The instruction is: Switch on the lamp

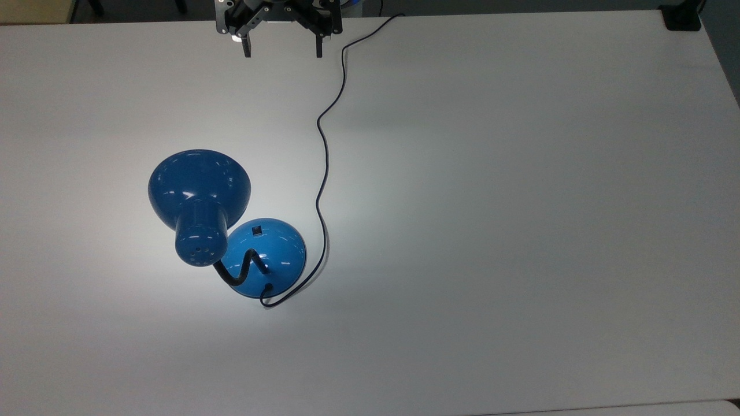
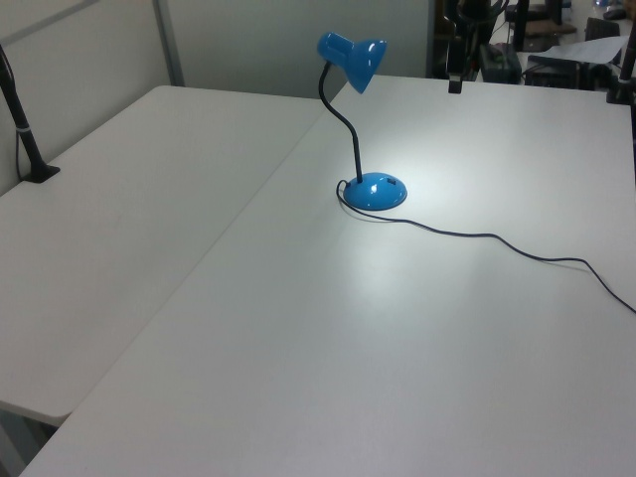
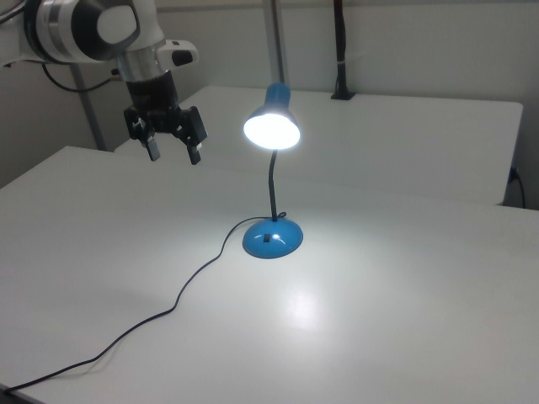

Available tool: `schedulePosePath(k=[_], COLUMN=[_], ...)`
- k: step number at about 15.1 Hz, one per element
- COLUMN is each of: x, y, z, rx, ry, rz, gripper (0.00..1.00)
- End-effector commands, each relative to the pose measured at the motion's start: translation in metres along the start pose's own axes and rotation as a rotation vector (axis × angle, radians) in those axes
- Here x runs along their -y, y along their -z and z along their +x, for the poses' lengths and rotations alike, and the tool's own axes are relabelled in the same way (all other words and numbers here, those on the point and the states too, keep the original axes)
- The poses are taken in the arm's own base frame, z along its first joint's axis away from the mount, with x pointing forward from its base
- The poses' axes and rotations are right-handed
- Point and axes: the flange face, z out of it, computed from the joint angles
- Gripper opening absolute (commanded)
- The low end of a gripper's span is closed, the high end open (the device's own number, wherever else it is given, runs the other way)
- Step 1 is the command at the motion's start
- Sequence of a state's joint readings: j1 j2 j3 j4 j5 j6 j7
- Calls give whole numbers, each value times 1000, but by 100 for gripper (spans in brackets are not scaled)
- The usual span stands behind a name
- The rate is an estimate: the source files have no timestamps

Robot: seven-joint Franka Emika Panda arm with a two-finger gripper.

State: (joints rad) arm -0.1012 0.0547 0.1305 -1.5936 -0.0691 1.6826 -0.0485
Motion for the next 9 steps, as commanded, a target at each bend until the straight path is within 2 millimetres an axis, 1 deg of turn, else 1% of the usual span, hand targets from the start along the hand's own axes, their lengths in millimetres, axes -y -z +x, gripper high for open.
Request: schedulePosePath(k=[1,4,6,9], x=[-3,-6,-15,-15], y=[16,17,21,22], z=[-9,-11,-14,-17], rx=[3,11,9,15], ry=[-25,-32,-50,-52], rz=[-8,-8,-9,-8], gripper=[100,100,100,100])
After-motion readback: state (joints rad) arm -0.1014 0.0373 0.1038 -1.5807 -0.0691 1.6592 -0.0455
